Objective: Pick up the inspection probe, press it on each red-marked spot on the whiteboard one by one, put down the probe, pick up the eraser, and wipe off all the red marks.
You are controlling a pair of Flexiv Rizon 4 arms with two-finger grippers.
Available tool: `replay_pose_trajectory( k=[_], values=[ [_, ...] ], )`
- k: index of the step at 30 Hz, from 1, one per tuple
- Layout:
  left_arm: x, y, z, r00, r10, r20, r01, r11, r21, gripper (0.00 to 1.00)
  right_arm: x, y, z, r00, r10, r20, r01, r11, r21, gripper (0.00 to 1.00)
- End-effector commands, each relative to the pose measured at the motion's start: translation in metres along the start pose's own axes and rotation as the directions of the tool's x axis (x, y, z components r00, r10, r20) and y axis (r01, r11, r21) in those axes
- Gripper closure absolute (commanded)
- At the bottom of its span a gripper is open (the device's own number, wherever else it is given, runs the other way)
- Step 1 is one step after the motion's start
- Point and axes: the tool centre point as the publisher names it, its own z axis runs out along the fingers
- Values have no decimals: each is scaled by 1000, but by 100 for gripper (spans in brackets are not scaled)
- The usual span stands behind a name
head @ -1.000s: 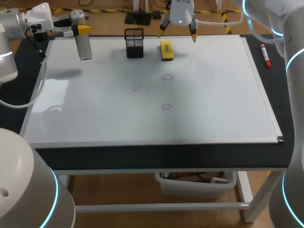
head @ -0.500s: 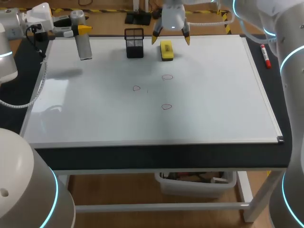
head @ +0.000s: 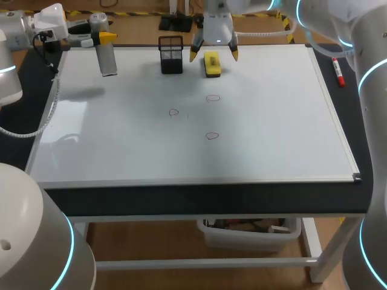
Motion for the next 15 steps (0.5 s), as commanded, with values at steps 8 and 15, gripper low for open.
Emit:
replay_pose_trajectory(
  k=[8,15],
  values=[
    [2,-1,0,1000,2,4,-2,1000,0,100,-5,-26,24,1000,-16,10,17,991,-133,0],
    [2,-1,0,1000,2,4,-2,1000,0,100,-7,-36,25,1000,-26,2,26,990,-140,0]
  ],
)
